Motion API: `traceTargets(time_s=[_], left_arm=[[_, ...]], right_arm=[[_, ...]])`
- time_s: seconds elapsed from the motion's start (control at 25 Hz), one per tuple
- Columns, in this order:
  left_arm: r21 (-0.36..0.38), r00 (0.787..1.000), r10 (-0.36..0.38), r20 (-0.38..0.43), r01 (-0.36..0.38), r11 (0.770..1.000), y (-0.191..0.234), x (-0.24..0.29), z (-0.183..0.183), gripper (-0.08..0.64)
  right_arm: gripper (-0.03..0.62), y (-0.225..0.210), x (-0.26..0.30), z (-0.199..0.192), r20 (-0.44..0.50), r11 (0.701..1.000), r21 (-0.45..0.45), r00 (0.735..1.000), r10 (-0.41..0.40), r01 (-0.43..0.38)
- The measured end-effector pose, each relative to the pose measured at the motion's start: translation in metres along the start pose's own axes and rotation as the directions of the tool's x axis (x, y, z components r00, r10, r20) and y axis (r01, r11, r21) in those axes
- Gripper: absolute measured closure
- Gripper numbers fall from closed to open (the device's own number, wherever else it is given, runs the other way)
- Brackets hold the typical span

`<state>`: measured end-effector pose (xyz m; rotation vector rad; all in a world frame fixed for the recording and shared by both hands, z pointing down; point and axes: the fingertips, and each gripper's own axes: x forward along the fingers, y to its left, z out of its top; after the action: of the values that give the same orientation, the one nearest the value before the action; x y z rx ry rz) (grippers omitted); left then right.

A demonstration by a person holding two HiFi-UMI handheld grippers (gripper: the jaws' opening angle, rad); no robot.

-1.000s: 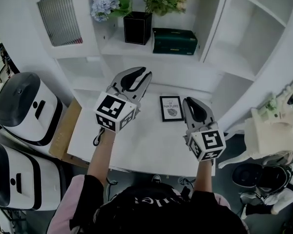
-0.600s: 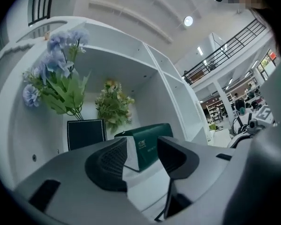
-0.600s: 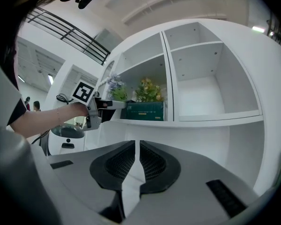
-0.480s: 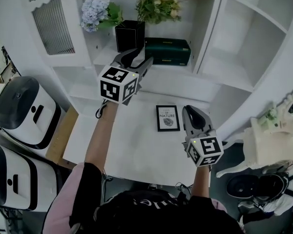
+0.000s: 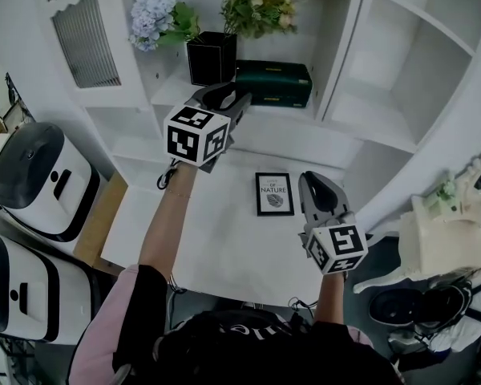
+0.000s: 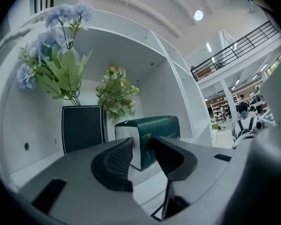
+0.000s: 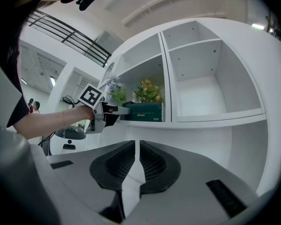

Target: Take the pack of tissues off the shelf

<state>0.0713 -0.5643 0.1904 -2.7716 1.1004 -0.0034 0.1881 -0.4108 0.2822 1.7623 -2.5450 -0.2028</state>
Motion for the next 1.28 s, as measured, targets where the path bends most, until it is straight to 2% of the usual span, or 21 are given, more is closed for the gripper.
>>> traceTargets(time_s=[0.32,0.56,0.64,0.68,0.72,0.76,0.84,1.08,1.28], left_arm=[[0.024,1.0,-0.019,-0.016,0.02,1.0,0.0,-0.027,0.002,0.427],[0.015,1.0,-0.014,-0.01,0.015,1.0,0.008,-0.052,0.0,0.431],[0.011,1.0,-0.014,0.0,0.014,1.0,0.01,-0.057,-0.001,0.431],[0.007,1.0,-0.014,0.003,0.013,1.0,0.011,-0.06,-0.001,0.433],[0.006,1.0,-0.013,0.006,0.013,1.0,0.012,-0.062,-0.002,0.434],[0.008,1.0,-0.011,0.007,0.011,1.0,0.012,-0.064,-0.002,0.434],[0.014,1.0,-0.007,0.008,0.007,1.0,0.013,-0.067,-0.003,0.434],[0.012,1.0,-0.009,0.013,0.008,1.0,0.016,-0.072,-0.005,0.437],[-0.004,1.0,-0.012,0.027,0.012,1.0,0.018,-0.076,-0.006,0.443]], right_arm=[[0.528,0.012,0.013,0.028,0.046,0.988,-0.143,0.997,0.064,-0.057],[0.526,0.001,0.025,0.074,0.18,0.982,-0.186,0.982,0.051,-0.017],[0.518,-0.003,0.033,0.086,0.199,0.979,-0.198,0.977,0.079,-0.039],[0.478,-0.002,0.04,0.091,0.196,0.976,-0.211,0.975,0.103,-0.061],[0.403,0.0,0.047,0.095,0.188,0.97,-0.229,0.974,0.126,-0.081],[0.38,0.001,0.055,0.1,0.179,0.964,-0.248,0.974,0.142,-0.095],[0.38,0.001,0.07,0.106,0.165,0.957,-0.269,0.974,0.158,-0.11],[0.364,-0.01,0.118,0.097,0.072,0.958,-0.224,0.977,0.199,-0.179],[0.362,0.003,0.126,0.095,0.038,0.945,-0.255,0.974,0.223,-0.206]])
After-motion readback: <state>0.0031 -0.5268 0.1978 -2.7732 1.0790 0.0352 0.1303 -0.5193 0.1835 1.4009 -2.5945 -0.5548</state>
